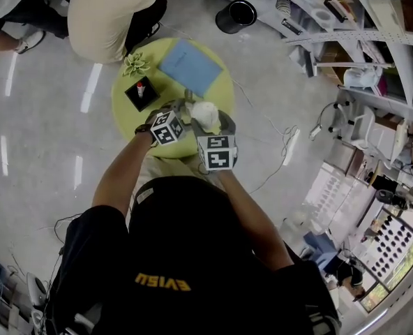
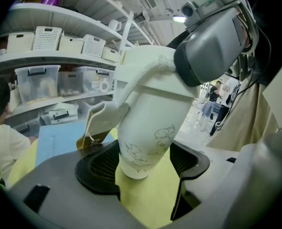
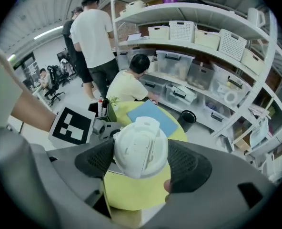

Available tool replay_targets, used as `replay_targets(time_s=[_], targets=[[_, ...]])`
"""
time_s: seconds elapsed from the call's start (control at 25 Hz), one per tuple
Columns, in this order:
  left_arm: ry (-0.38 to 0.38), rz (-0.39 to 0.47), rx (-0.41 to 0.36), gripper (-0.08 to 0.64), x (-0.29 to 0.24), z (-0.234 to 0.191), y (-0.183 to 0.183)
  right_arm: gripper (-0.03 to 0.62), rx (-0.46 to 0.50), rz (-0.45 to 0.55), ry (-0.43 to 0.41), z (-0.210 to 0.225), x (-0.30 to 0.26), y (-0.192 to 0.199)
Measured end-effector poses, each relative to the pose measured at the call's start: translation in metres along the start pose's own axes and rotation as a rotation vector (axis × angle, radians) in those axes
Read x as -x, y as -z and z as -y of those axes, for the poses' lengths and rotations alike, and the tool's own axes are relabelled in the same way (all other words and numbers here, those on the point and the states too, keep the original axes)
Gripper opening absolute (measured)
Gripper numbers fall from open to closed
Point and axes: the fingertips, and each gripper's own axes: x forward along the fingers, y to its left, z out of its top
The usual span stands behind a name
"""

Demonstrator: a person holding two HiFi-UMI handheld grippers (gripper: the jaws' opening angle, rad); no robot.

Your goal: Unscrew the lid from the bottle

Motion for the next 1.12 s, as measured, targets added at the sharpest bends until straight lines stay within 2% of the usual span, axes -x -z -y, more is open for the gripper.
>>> replay_targets(time_s=[0.12,0.24,0.32,0.52,0.8,0.92,0.96,1.04,1.12], targets=[[0.003,0.001,0.003,0.348,-0.001,0.000,0.000,0.353,0.128,-0.027,-0.066,-0.004,0.001,0.000],[0.005,-0.002,0.004,0.348,0.000,0.000,-0.001,0.353,0.318,-0.073,-0.121,-0.007,0.003,0.000],[0.005,-0.006,0.008,0.348,-0.001,0.001,0.001,0.353,0.412,-0.092,-0.162,-0.010,0.004,0.000],[0.005,-0.007,0.010,0.347,-0.001,0.001,0.000,0.353,0.542,-0.142,-0.252,-0.011,0.003,0.002],[0.003,-0.015,0.009,0.347,-0.002,-0.002,0.004,0.354,0.715,-0.153,-0.342,-0.014,0.001,0.005],[0.000,-0.019,0.011,0.347,-0.002,0.000,0.006,0.356,0.694,-0.164,-0.358,-0.015,0.002,0.006],[0.001,-0.019,0.012,0.347,-0.003,0.000,0.006,0.372,0.640,-0.168,-0.360,-0.016,0.003,0.006],[0.006,-0.019,0.011,0.347,-0.003,0.001,0.006,0.441,0.475,-0.164,-0.350,-0.018,0.007,0.003],[0.009,-0.021,0.008,0.345,-0.003,0.000,0.006,0.449,0.302,-0.135,-0.282,-0.014,0.008,-0.006]])
